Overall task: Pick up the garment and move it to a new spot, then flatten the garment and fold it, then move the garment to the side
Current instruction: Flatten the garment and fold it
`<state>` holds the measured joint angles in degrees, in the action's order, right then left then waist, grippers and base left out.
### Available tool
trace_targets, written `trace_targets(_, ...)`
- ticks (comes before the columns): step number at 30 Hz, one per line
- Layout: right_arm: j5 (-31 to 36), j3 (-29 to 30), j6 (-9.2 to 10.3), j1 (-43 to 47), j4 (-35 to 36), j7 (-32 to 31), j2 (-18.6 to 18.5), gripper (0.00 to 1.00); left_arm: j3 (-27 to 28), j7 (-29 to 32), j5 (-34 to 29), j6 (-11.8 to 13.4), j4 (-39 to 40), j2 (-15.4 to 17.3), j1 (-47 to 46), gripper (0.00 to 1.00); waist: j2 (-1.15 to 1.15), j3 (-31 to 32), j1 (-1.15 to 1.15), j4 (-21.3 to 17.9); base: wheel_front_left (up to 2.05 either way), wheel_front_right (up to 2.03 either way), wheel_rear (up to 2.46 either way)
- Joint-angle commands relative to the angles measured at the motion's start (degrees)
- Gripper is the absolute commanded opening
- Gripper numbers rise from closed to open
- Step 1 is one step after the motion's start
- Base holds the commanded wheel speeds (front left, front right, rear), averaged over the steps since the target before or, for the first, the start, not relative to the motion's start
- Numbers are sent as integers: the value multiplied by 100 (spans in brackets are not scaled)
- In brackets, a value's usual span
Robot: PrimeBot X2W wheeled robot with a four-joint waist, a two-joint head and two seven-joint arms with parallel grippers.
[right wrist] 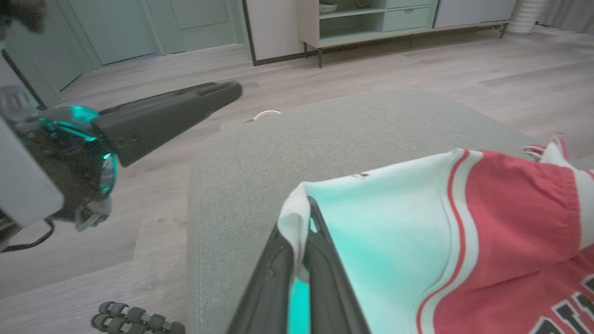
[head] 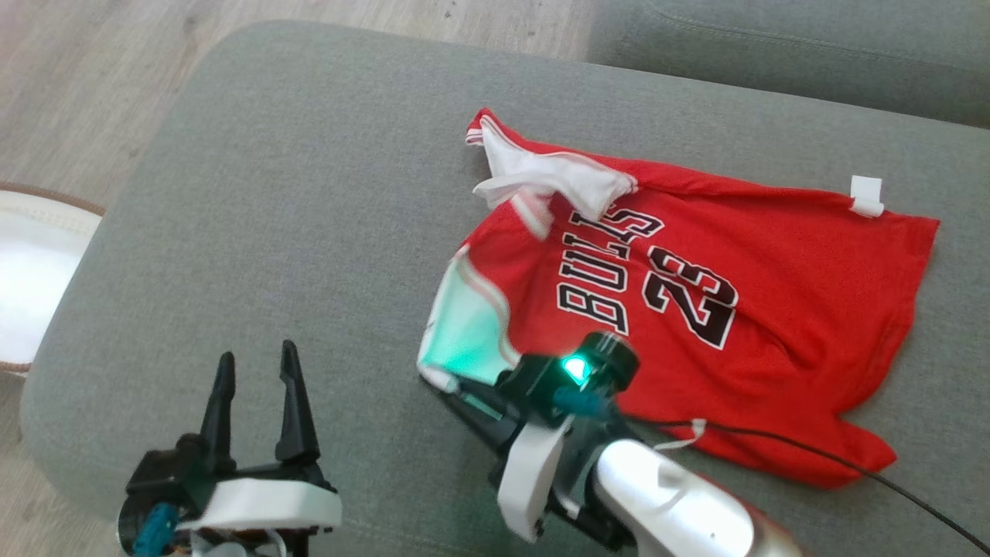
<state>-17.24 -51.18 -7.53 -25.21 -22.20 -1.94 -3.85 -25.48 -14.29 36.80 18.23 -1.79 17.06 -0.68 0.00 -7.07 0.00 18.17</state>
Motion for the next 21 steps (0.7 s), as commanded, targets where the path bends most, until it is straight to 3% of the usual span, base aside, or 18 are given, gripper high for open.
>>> trace_targets(1, -60, -189, 4, -4, 203, -4, 97, 0, 302, -69, -8, 25, 175, 112, -85, 100, 0, 9, 0, -38, 0, 0, 0)
trace_targets(2, -72, -266, 4, -1, 218, 7, 97, 10, 329, -69, -14, 27, 178, 111, -81, 100, 0, 14, 0, -60, 0, 0, 0)
trace_targets(3, -68, -349, 4, -6, 233, 16, 97, 36, 349, -70, -24, 25, 185, 106, -81, 100, 0, 15, 0, -83, 0, 0, 0)
trace_targets(4, -70, -407, 4, -8, 246, 38, 97, 100, 356, -70, -39, 26, 196, 96, -81, 100, 0, 15, 0, -114, 0, 0, 0)
trace_targets(12, 62, -115, 4, 27, 292, 347, 97, 100, 295, -70, -121, -36, 185, 38, -102, 100, 0, 83, 0, -432, 0, 0, 0)
trace_targets(21, 411, 1232, 4, 379, 436, 564, 97, 100, 161, -37, -171, -66, 170, 12, -136, 100, 0, 196, 0, -827, 0, 0, 0)
